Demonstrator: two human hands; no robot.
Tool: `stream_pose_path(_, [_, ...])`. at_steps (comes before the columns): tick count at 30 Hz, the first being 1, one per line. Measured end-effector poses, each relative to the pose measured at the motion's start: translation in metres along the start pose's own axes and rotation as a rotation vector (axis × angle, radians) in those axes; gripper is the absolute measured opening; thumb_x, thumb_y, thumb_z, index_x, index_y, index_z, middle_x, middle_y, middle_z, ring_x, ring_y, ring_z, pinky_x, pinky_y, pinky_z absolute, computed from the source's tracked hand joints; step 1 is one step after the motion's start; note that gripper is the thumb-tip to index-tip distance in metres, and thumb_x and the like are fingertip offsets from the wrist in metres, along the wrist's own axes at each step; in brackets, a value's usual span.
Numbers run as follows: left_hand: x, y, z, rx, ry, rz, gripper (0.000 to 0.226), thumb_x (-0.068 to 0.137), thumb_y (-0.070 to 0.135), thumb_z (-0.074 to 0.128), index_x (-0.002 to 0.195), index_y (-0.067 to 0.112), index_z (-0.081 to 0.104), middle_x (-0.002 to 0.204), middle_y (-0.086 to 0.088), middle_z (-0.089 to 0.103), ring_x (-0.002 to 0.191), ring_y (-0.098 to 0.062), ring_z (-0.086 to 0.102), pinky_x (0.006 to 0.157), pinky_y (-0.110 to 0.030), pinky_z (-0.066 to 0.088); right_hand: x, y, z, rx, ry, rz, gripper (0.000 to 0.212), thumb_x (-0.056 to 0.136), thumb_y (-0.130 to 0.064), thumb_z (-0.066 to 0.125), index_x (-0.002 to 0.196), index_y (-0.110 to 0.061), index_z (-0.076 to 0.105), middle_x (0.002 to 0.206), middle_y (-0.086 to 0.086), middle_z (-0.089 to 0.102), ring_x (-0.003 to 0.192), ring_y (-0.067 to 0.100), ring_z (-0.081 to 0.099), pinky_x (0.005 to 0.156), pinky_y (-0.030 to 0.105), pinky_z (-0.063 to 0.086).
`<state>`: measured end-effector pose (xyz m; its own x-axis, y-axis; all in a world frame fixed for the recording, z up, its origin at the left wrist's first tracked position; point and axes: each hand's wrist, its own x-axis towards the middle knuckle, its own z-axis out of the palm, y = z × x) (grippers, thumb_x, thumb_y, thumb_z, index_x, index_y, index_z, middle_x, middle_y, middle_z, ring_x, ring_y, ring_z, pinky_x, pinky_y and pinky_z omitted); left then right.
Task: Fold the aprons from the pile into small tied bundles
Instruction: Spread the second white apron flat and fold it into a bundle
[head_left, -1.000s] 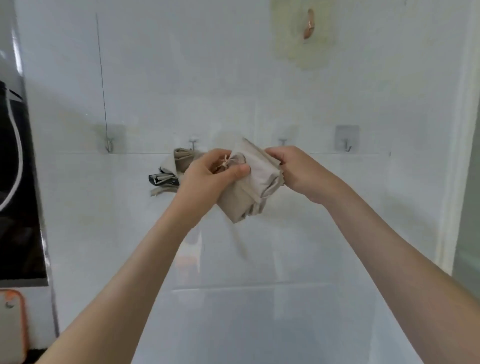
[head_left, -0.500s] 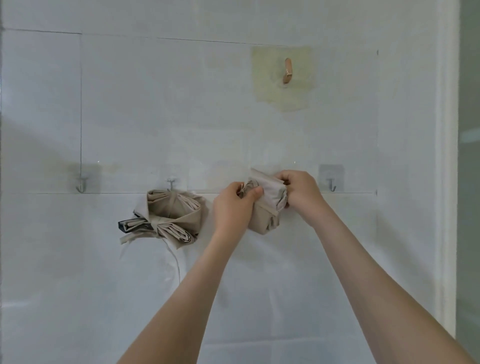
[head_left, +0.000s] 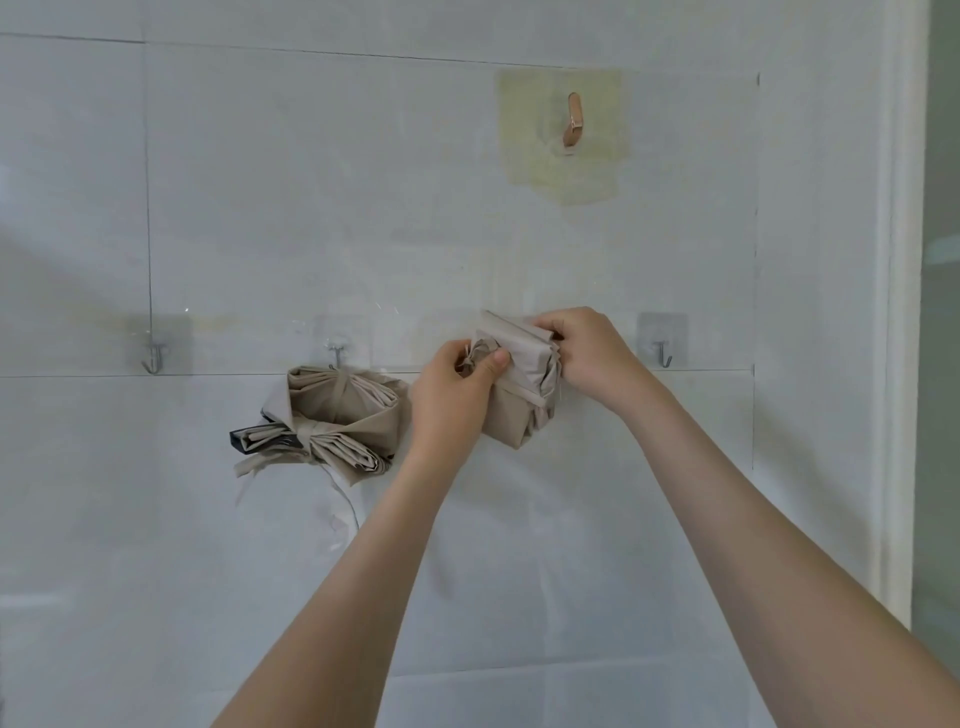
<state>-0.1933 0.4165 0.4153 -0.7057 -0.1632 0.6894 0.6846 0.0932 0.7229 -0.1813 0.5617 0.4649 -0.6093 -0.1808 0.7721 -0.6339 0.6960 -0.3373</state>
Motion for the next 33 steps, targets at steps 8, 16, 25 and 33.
stream_pose_path(8, [-0.005,0.004,0.009,0.057,0.019,-0.035,0.025,0.089,0.030,0.065,0.094,0.006,0.064,0.091,-0.009,0.068,0.088,-0.027,0.061,0.081,-0.043,0.048,0.004,0.009,0.002,0.129,-0.037,0.136,0.036,0.084,0.011,0.046,0.091,-0.013,0.072,0.068,0.004,0.061,0.058,0.016,0.055,0.046,0.022,0.045])
stream_pose_path(16, [-0.024,0.004,0.017,0.216,0.085,-0.171,0.028,0.093,0.039,0.057,0.091,0.012,0.051,0.076,0.006,0.051,0.081,-0.020,0.050,0.064,-0.029,0.029,-0.026,0.018,0.006,0.079,0.006,0.071,0.044,0.087,0.011,0.038,0.113,-0.012,0.065,0.104,0.000,0.065,0.093,0.012,0.055,0.070,0.008,0.040])
stream_pose_path(25, [-0.088,-0.015,0.021,0.514,0.113,0.127,0.056,0.098,0.029,0.052,0.140,-0.003,0.033,0.133,-0.016,0.049,0.123,-0.028,0.047,0.090,-0.020,0.033,-0.128,0.023,0.062,0.177,0.523,0.000,0.040,0.087,0.000,0.056,0.120,-0.021,0.048,0.106,-0.013,0.049,0.101,0.014,0.048,0.085,0.018,0.040])
stream_pose_path(33, [-0.170,-0.072,-0.038,0.696,-0.047,0.241,0.028,0.095,0.009,0.040,0.117,0.003,0.057,0.111,-0.011,0.062,0.094,-0.028,0.062,0.066,-0.037,0.052,-0.197,0.002,0.140,0.163,0.290,-0.092,0.025,0.090,-0.001,0.056,0.110,-0.016,0.055,0.103,-0.013,0.051,0.097,0.005,0.048,0.084,0.006,0.036])
